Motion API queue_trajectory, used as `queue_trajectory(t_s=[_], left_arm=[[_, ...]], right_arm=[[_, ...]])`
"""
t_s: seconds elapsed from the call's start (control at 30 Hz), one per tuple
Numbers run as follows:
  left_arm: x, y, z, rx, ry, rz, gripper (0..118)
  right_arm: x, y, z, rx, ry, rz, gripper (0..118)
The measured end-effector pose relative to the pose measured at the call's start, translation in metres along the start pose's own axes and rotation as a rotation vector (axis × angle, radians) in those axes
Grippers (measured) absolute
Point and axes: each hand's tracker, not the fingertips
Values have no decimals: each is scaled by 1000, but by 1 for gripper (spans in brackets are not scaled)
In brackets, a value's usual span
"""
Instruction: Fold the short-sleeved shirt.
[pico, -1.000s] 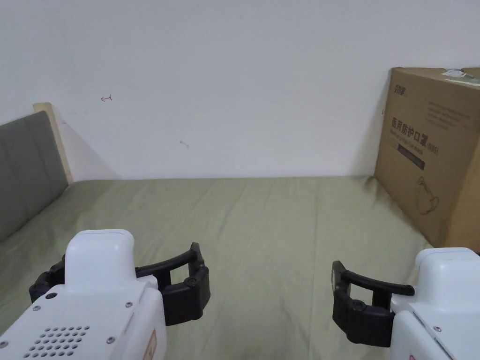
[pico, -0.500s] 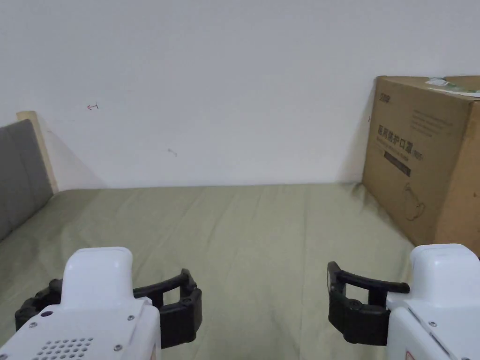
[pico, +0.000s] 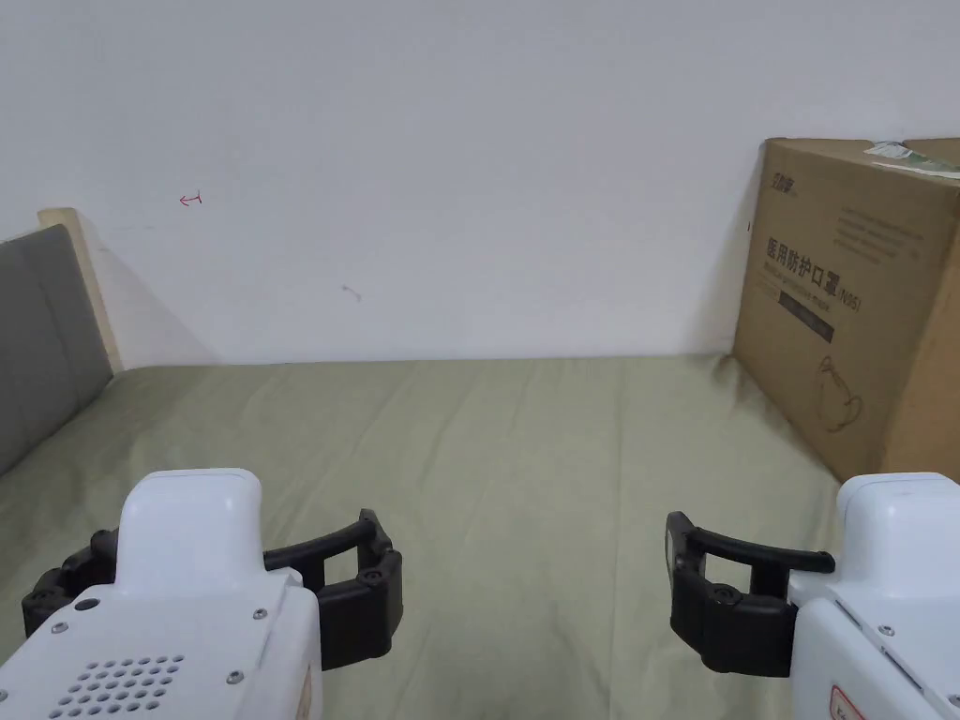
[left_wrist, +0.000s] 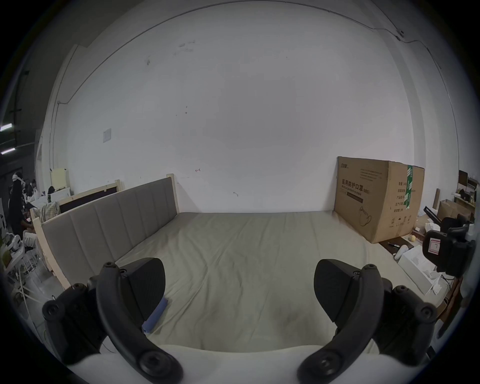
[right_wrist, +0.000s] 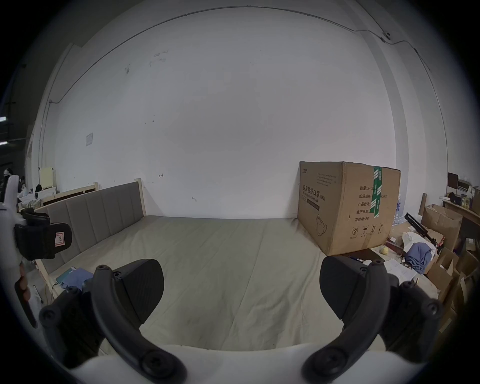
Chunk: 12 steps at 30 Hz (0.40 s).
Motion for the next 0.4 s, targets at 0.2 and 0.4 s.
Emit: queue_trajectory(t_s=[0.2,0.4], left_arm=[[-1,0,-2,29,-7,-11,114],[-4,3,-8,19,-46,34,114]], right_arm=[[-2,-2,-1,-4,-7,6,118],[-5,-6,-3,-8,-12,18,118]])
